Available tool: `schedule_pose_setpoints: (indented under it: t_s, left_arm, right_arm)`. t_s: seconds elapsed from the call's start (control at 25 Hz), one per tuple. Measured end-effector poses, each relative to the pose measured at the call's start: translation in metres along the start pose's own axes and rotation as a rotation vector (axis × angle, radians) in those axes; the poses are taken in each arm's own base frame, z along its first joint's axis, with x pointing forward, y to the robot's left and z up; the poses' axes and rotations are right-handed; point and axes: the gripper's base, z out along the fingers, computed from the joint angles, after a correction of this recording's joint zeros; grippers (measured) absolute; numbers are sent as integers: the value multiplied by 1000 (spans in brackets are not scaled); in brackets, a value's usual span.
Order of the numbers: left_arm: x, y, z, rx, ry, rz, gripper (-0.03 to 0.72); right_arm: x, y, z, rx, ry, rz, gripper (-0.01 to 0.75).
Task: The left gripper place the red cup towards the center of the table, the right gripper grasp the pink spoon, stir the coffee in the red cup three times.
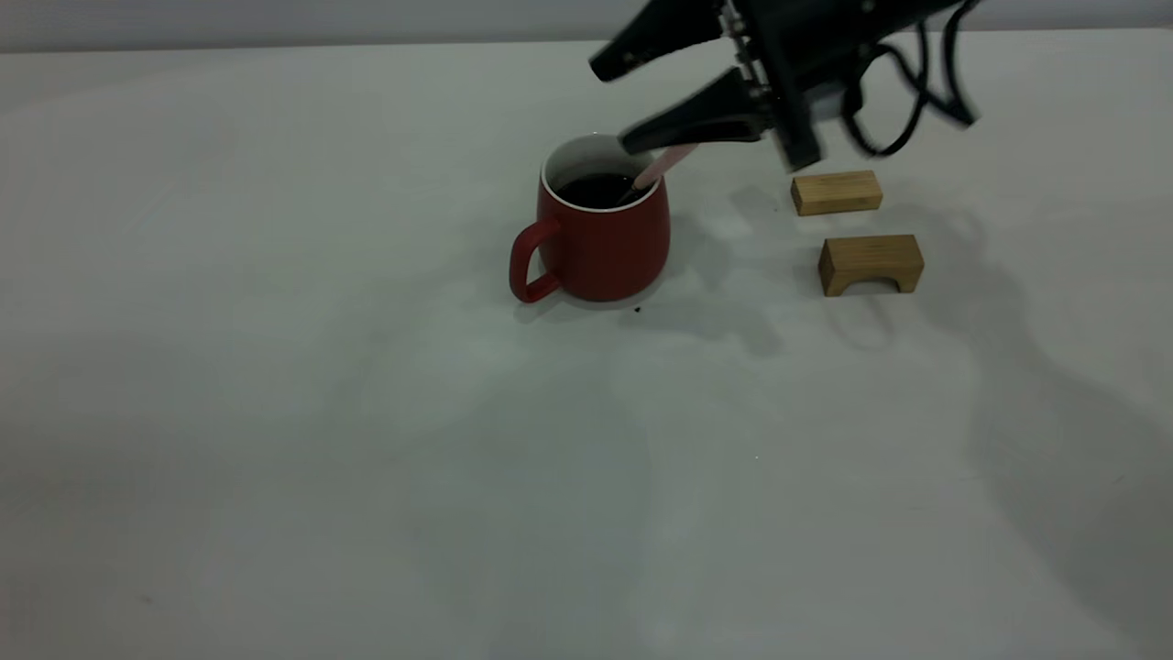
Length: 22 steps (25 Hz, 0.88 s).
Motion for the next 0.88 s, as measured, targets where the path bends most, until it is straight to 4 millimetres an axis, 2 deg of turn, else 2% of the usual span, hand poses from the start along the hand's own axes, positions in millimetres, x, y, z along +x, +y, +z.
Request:
schedule_pose_setpoints:
  t_s: [0.2, 0.32, 0.48, 0.6, 0.72, 0.88]
  left_arm:
    - [0, 0, 0, 0, 0, 0, 586]
    - [0, 0, 0, 0, 0, 0, 586]
    - [0, 0, 0, 0, 0, 0, 586]
    - [0, 0, 0, 0, 0, 0, 586]
    - [0, 0, 0, 0, 0, 0, 586]
    - [0, 0, 0, 0, 0, 0, 586]
  right_arm:
    - [31, 5, -34, 320, -98, -320, 431]
    - [50, 11, -64, 534, -186, -541, 386]
    - [85, 27, -105, 705, -312, -748, 328]
    - [123, 40, -143, 830, -440, -922, 289]
    - [163, 49, -174, 879, -553, -1026, 251]
    - [212, 54, -202, 852, -672, -1106, 231]
